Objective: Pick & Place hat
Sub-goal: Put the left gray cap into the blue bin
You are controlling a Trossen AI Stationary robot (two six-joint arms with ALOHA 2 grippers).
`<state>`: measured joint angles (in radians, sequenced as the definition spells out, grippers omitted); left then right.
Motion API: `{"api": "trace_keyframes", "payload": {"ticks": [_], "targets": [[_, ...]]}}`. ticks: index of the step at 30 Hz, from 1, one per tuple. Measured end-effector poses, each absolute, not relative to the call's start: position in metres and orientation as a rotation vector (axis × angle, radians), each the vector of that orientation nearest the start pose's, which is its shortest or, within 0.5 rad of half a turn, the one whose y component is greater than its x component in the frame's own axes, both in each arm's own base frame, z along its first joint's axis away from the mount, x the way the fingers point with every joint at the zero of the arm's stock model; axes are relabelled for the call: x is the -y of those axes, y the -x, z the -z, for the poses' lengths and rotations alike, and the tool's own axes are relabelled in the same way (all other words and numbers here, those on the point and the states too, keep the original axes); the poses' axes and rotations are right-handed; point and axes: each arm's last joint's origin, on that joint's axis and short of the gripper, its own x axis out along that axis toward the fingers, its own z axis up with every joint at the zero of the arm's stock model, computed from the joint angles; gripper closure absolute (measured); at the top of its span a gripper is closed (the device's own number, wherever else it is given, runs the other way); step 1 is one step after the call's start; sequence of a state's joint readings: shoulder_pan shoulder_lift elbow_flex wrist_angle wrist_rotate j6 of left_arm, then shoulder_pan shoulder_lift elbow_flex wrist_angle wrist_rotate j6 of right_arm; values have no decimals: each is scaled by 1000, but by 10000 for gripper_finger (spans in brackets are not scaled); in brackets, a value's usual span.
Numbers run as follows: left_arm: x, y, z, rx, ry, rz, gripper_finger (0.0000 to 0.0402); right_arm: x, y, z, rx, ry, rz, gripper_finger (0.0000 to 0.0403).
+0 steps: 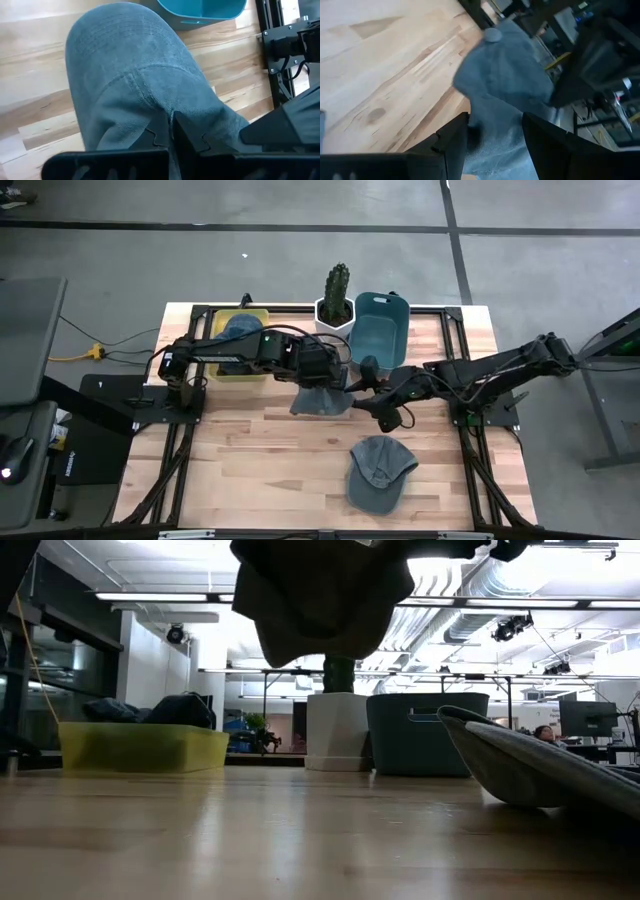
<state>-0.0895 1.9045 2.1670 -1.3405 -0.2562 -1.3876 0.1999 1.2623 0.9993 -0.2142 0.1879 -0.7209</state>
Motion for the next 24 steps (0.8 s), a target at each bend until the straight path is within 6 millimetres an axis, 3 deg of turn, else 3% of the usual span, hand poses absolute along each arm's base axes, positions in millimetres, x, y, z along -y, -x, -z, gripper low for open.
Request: {"api": "trace_keyframes", "payload": {"ticks": [10, 24], "targets": [[18, -377, -393, -731, 1055, -793, 401, -57, -266, -310, -437, 790, -140, 221], [18, -383, -396, -695, 1044, -723, 402, -52, -267, -312, -474, 802, 11, 221]]}}
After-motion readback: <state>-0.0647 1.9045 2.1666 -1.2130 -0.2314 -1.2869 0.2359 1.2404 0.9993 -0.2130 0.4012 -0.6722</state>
